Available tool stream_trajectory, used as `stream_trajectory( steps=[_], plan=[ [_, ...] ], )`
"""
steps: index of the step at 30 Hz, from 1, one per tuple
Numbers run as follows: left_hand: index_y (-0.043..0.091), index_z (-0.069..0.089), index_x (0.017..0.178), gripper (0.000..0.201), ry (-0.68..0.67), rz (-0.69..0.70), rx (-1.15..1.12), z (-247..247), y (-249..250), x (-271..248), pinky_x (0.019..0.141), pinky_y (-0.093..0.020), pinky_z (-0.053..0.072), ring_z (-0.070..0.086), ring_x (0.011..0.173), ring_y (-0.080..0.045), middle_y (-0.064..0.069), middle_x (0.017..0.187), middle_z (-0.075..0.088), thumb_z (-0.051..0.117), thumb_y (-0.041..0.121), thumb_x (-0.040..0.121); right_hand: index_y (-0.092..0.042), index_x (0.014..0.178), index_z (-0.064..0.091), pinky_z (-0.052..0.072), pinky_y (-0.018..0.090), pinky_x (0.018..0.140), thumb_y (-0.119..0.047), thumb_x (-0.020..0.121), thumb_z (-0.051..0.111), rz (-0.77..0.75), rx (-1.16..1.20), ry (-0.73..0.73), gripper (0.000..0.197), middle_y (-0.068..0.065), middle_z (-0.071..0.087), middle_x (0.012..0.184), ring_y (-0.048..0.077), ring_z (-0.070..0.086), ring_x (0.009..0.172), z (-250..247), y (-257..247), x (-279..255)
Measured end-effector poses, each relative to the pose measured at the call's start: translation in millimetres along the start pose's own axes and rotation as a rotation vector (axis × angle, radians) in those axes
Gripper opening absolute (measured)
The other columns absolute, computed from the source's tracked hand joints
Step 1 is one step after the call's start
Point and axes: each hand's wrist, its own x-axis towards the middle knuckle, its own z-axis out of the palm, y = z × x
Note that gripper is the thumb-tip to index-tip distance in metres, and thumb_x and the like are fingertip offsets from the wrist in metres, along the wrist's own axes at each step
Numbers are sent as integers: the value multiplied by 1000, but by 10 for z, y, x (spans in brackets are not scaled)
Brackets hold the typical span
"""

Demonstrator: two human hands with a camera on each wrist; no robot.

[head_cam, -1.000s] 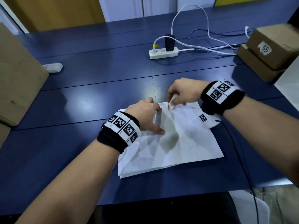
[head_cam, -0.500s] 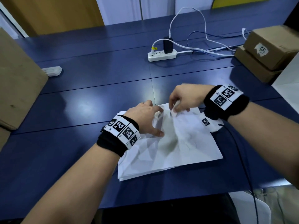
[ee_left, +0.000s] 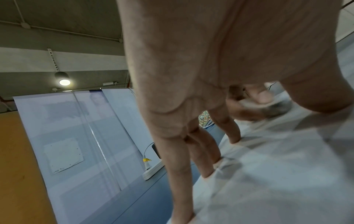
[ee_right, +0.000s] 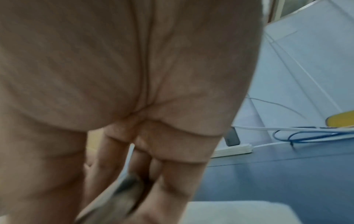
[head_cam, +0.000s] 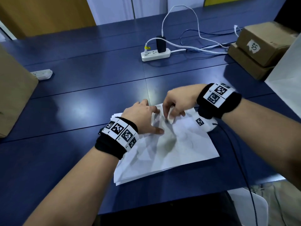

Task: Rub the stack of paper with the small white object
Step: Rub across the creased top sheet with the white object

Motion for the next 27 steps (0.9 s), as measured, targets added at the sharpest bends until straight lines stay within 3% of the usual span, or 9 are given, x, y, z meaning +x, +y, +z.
stream_trajectory(
  steps=[4, 5, 9, 13, 15, 19, 20, 25, 27],
  plan=[
    [40, 45, 138, 87, 8, -2, -10, 5, -7, 8, 78, -39, 43, 45, 117, -22, 3, 113, 40, 69, 78, 64, -23, 88, 73, 57, 30, 65, -28, 80, 76, 78, -27, 319, 10, 0, 72, 79, 19, 69, 56, -99, 105, 89],
    [39, 46, 138, 87, 8, -2, -9, 9, -13, 12, 79, -39, 44, 45, 117, -22, 3, 112, 39, 69, 78, 64, -22, 90, 73, 56, 28, 63, -26, 81, 74, 69, -34, 300, 10, -1, 72, 78, 17, 68, 55, -91, 102, 65],
    [37, 52, 133, 82, -12, 5, -7, -15, 0, 38, 86, -39, 48, 47, 113, -23, 3, 103, 36, 71, 76, 63, -24, 92, 76, 55, 27, 63, -25, 79, 77, -3, -33, -16, 13, -7, 68, 62, 8, 63, 48, 18, -54, -62],
    [28, 56, 132, 85, -39, 20, 15, -60, 52, 94, 94, -45, 48, 46, 114, -26, 1, 104, 36, 75, 72, 62, -25, 90, 74, 59, 33, 68, -30, 79, 76, 68, -82, 264, 13, -8, 67, 70, 15, 67, 55, -81, 32, 65],
    [25, 57, 132, 85, -40, 23, 16, -54, 56, 97, 93, -46, 49, 46, 114, -26, -1, 107, 39, 76, 70, 63, -24, 90, 74, 59, 32, 66, -29, 80, 75, 79, -61, 300, 11, -4, 70, 77, 15, 68, 54, -106, 72, 61],
    [30, 59, 125, 75, -24, 17, -5, -19, 26, 79, 78, -38, 48, 50, 111, -21, 2, 109, 42, 76, 69, 64, -24, 90, 77, 52, 20, 57, -23, 80, 77, -20, -51, -52, 11, -1, 71, 68, 8, 62, 48, 1, -76, -100],
    [31, 59, 124, 74, -21, 19, -7, -18, 23, 81, 75, -36, 46, 50, 111, -21, 3, 108, 42, 76, 70, 64, -24, 90, 77, 52, 20, 57, -23, 80, 77, -32, -66, -71, 11, -3, 70, 65, 8, 62, 48, 19, -97, -98],
    [31, 53, 134, 84, -12, 25, -8, -48, 25, 64, 75, -36, 46, 51, 113, -20, 4, 114, 44, 75, 71, 64, -24, 89, 74, 59, 31, 66, -30, 78, 75, 67, -37, 308, 12, -3, 71, 69, 12, 67, 52, -107, 105, 80],
    [31, 54, 134, 84, -16, 19, -4, -47, 29, 57, 76, -37, 47, 51, 113, -20, 3, 116, 45, 75, 71, 64, -24, 88, 75, 55, 27, 63, -27, 78, 75, 43, -2, 245, 10, -1, 72, 70, 11, 66, 50, -70, 113, 45]
  ],
)
